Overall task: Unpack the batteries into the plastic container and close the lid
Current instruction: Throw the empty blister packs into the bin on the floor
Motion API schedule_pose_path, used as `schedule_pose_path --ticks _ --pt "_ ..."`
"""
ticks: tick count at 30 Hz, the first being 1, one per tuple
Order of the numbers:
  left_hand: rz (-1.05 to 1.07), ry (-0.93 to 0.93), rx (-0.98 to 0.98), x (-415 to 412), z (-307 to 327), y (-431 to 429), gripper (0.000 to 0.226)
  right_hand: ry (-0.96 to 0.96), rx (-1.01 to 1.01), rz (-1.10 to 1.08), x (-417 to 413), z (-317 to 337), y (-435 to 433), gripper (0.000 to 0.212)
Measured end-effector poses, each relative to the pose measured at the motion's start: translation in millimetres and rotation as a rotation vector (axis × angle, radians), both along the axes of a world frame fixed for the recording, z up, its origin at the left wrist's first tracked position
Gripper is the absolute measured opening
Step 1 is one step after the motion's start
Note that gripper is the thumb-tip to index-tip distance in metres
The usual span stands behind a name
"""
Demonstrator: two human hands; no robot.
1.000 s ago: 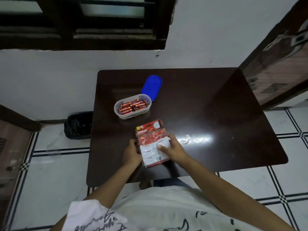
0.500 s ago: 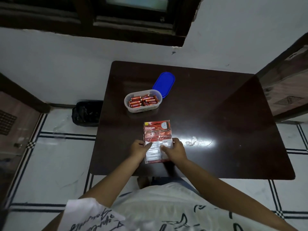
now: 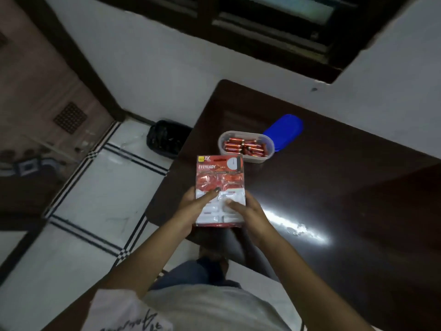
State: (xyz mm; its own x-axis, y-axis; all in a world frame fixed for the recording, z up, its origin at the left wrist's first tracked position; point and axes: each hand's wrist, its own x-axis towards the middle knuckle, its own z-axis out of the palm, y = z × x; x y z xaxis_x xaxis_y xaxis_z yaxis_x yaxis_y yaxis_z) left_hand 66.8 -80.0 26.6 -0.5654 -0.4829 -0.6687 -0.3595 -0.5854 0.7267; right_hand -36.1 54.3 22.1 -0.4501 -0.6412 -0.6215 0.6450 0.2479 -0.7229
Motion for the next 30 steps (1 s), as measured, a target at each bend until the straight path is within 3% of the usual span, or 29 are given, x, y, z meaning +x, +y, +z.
schedule_pose_path --ticks 9,14,21,30 --pt "0.175 -0.033 -0.217 59.7 40.2 -102.9 0.039 0.048 -0.048 0.294 30.2 -2.2 -109.6 0.024" --pt "0.190 -0.041 -0.172 86.0 28.3 -177.4 0.032 0.096 -0.048 0.282 58.5 -14.5 -188.9 0.029" --pt "-0.055 -0.154 -0.149 99.8 -12.9 -351.2 0.029 0.116 0.072 0.057 94.5 -48.4 -321.7 0.035" --pt "-0.130 -0.277 -0.244 103.9 -72.4 -523.1 0.020 -0.022 0.146 -0.245 89.5 -98.2 -466.5 0.035"
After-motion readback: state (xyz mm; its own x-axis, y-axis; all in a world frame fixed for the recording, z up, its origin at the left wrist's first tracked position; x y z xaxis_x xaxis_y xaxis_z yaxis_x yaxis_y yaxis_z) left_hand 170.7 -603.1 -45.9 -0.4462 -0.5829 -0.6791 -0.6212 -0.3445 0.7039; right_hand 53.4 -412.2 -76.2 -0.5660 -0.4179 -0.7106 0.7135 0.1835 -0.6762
